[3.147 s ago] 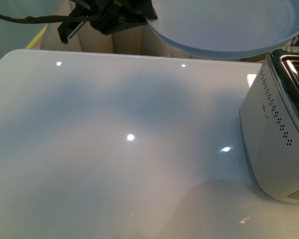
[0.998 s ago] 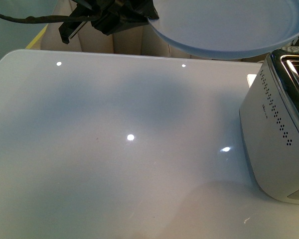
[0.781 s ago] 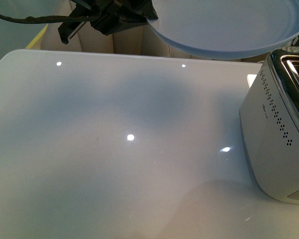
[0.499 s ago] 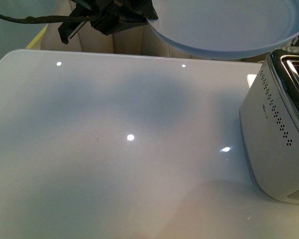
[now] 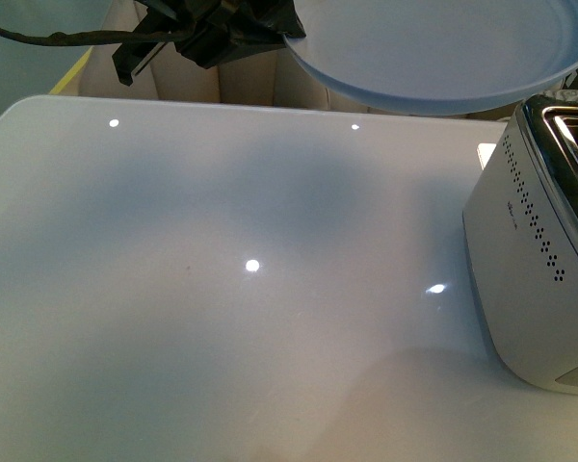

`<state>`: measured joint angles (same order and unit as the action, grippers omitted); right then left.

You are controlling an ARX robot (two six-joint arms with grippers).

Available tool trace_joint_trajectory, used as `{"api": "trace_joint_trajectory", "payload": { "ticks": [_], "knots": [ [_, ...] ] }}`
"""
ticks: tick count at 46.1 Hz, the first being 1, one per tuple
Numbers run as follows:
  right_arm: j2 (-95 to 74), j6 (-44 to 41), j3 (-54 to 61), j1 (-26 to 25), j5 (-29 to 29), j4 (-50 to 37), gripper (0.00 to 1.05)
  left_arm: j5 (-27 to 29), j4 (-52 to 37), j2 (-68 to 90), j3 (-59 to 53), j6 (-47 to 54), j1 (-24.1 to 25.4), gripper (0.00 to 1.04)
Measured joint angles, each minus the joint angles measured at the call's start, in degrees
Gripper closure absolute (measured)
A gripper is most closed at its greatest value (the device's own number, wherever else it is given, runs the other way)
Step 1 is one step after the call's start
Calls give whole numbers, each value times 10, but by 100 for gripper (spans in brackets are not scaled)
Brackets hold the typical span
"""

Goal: Left arm holds plate, right arm toasts bread

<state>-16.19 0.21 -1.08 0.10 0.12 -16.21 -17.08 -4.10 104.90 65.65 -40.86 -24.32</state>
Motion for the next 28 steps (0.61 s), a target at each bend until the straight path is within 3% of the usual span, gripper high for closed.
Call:
{"api": "trace_joint_trajectory", "payload": {
  "ticks": [18,22,28],
  "knots": [
    [62,0,0,0,0,62,103,0,0,0,0,0,0,102],
    [134,0,0,0,0,152,103,0,0,0,0,0,0,102],
    [157,0,0,0,0,160,103,0,0,0,0,0,0,102]
  ]
}}
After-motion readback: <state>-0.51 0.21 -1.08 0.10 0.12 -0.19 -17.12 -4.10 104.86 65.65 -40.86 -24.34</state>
